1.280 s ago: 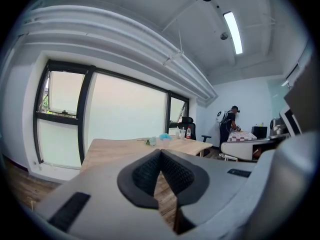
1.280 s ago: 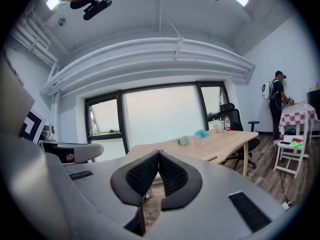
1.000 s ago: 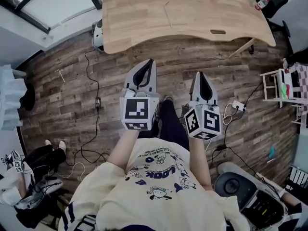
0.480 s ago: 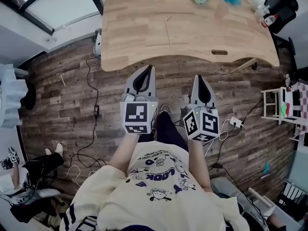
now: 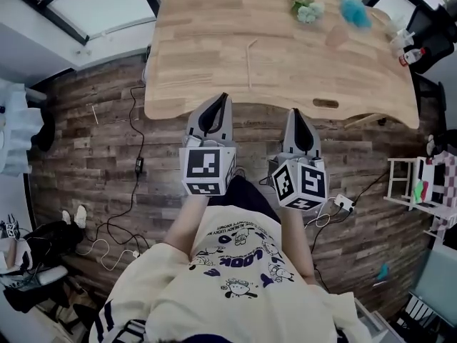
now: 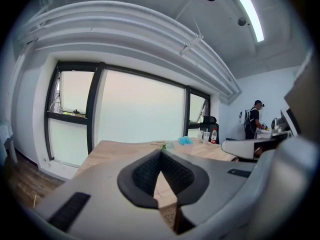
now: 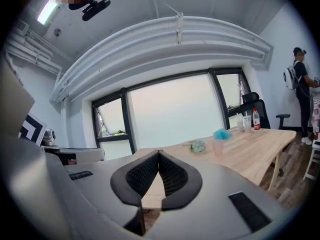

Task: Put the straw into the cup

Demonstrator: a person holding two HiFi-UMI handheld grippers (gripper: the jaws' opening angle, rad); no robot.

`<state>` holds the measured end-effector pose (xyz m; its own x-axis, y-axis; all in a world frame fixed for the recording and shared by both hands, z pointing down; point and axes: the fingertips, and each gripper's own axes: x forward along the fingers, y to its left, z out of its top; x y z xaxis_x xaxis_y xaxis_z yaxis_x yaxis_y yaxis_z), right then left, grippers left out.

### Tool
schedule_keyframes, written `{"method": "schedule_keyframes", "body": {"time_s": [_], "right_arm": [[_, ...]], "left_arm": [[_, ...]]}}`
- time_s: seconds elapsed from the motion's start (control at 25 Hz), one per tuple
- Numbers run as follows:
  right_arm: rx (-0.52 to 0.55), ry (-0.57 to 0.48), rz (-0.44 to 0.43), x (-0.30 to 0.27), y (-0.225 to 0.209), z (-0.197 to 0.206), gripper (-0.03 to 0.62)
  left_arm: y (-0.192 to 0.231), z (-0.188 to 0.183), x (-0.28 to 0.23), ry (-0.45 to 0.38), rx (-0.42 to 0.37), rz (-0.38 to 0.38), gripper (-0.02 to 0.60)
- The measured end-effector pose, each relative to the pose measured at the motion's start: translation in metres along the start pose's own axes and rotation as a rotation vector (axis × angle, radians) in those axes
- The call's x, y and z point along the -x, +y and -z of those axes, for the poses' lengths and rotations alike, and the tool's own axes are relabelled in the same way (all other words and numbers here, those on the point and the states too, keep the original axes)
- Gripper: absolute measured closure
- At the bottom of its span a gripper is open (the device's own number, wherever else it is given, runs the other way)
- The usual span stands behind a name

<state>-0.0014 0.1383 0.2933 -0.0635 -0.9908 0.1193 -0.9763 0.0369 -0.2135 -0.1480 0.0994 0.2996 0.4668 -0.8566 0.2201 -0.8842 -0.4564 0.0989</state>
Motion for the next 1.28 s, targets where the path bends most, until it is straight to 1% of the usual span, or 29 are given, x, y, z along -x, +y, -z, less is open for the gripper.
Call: {"method": "schedule_keyframes", "body": {"time_s": [0.2,0.48,0.6,0.88,1.08,1.28], "right_arm": [[-0.015,0.012,-0.012,-0.015,-0.015,0.000,0.599],[-0.033,0.052,-0.050,-0.037,-0.011,0.010,0.600],[-0.035,0.062,-0.048,-0.046,-0.013,0.014,0.600],[-0.034,0.079,-0.036,-0.075,-0.021,0.018,0.599],[-0.035,0.091,-0.039,-0.105,-0.019,0.019,0.600],[-0.032,0.118,-0.047,-0.137,-0.017,0.023,0.599]], "left_arm": [[0.001,-0.001,-0.013,0.012,-0.002,-0.036,0.557],[0.013,0.005,-0.025,0.045,0.010,-0.081,0.557],[0.015,0.007,-0.033,0.055,0.000,-0.082,0.557],[0.024,0.007,-0.064,0.061,0.023,-0.077,0.557],[0.039,0.002,-0.091,0.063,0.030,-0.073,0.556],[0.049,0.004,-0.119,0.086,0.045,-0.056,0.557]]}}
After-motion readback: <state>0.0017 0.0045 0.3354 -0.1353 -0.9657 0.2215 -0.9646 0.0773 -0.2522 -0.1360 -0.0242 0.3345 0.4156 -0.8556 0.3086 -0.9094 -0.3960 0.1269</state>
